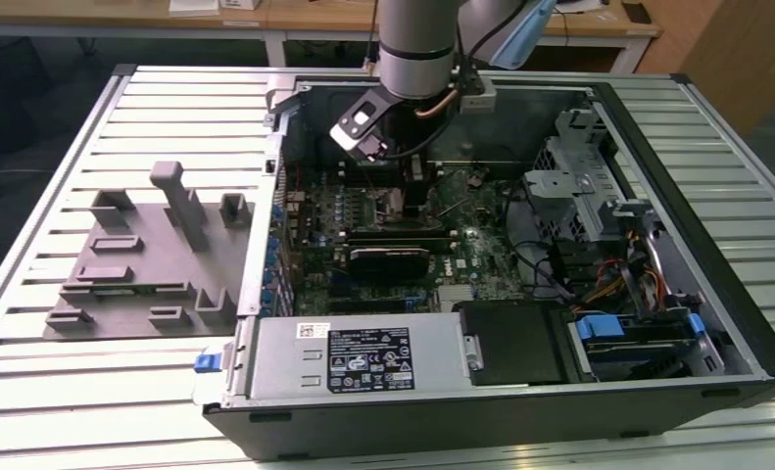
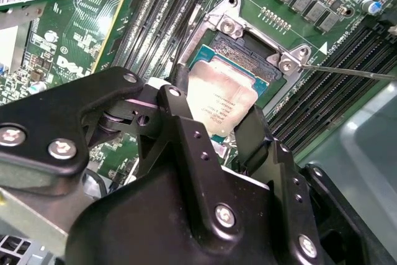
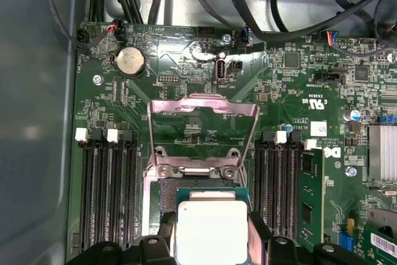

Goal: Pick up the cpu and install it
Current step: 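Place the cpu into insertion slot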

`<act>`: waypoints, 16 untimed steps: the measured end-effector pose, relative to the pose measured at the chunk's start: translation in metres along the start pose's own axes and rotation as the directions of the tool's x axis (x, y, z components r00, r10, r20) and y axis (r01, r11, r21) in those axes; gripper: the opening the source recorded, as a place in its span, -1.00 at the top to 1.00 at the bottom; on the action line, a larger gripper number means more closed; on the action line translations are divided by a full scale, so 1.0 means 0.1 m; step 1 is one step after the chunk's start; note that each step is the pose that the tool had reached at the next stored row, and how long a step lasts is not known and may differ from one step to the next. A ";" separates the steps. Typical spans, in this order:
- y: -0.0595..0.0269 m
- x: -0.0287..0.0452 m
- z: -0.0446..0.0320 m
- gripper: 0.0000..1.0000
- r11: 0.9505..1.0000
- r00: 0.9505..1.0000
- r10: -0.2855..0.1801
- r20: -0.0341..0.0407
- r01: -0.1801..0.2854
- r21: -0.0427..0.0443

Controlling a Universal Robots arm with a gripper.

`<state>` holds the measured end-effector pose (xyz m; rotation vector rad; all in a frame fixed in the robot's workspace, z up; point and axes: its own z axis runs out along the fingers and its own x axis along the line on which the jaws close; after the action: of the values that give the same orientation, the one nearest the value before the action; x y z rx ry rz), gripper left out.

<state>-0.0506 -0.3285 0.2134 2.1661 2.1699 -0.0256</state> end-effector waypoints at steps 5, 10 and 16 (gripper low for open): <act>-0.001 0.002 0.027 -0.08 1.000 1.000 0.000 0.000 0.000 0.000; -0.002 0.009 0.043 -0.08 1.000 1.000 0.000 0.000 0.000 0.000; -0.002 0.034 0.063 -0.08 1.000 1.000 0.000 0.000 0.000 0.000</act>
<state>-0.0506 -0.3256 0.2069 2.1662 2.1698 -0.0255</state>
